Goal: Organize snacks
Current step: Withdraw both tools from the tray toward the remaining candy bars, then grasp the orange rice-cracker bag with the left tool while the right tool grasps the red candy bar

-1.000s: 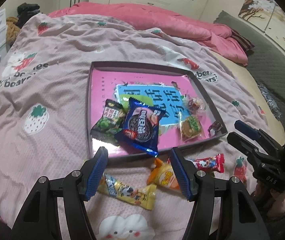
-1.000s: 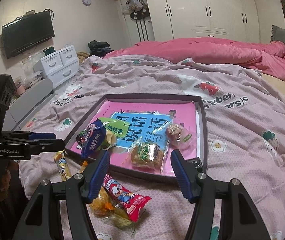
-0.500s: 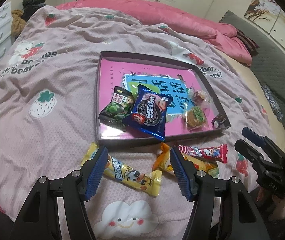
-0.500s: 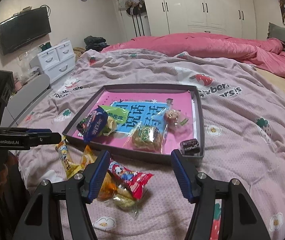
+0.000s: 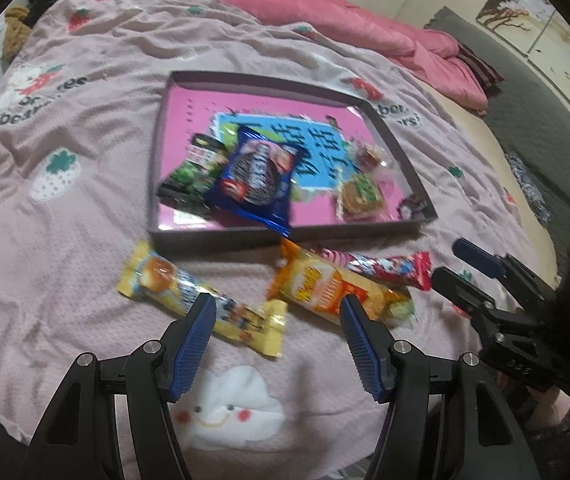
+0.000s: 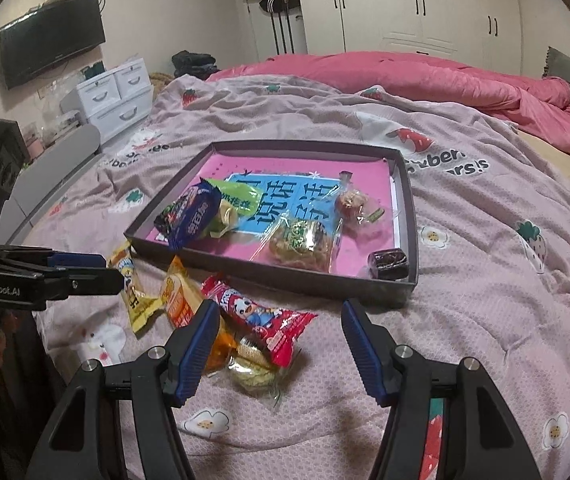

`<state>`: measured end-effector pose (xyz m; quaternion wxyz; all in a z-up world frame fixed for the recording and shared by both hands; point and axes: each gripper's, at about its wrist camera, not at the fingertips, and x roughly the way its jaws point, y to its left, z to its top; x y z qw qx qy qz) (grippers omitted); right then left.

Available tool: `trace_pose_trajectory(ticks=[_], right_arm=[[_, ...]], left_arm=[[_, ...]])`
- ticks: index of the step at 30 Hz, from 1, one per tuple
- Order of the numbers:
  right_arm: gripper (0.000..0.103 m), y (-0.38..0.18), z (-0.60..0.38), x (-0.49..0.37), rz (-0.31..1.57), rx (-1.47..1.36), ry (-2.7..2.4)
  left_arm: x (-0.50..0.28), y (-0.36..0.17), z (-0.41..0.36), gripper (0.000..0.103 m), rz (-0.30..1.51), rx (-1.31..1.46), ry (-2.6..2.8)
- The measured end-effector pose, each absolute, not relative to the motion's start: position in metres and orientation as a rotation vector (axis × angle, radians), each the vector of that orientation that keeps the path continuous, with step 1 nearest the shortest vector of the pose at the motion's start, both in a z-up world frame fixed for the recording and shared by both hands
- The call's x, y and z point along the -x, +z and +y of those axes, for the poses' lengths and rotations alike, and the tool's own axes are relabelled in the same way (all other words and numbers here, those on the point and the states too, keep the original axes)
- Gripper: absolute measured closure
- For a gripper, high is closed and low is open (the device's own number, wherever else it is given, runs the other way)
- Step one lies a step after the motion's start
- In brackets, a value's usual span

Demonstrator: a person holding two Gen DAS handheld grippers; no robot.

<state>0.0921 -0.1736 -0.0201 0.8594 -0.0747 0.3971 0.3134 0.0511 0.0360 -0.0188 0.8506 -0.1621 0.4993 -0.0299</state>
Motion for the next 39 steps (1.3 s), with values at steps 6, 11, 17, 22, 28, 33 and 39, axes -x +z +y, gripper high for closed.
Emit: trace_pose_trajectory(ticks=[6,11,17,22,28,33,39], right_arm=[[0.04,-0.024,-0.175,-0.092,0.84,0.18,0.651],[0.04,-0.026,-0.175,-0.093,0.837,0.204,0.656],[0.04,-0.031,-0.168,-0.093,0.83,0.29,0.658],[0.04,-0.033,-0.166,-0.092,0.822,0.321,0.666],[0.04,-0.032,-0.165,-0.093,0.813,0.331,0.682],[0.04,-0.033,-0.16,-0.094,0.806,0.364,0.696],[0.04,-0.038,-0.15,-0.094,0.787,0.45,0.708]], left_arm=[[-0.053,-0.031,0.022,0.037,1.091,0.422,-0.124],[-0.059,-0.04,0.015,0.037,1.123,0.492,-0.138],[-0.069,-0.051,0.005,0.037,1.166,0.615,-0.18],[-0.077,-0.065,0.004,0.029,1.201,0.725,-0.169],[-0.087,-0.07,0.006,0.029,1.203,0.763,-0.117],[-0.094,-0.076,0.012,0.029,1.204,0.798,-0.079],[-0.097,-0.086,0.024,0.032,1.204,0.867,-0.072]])
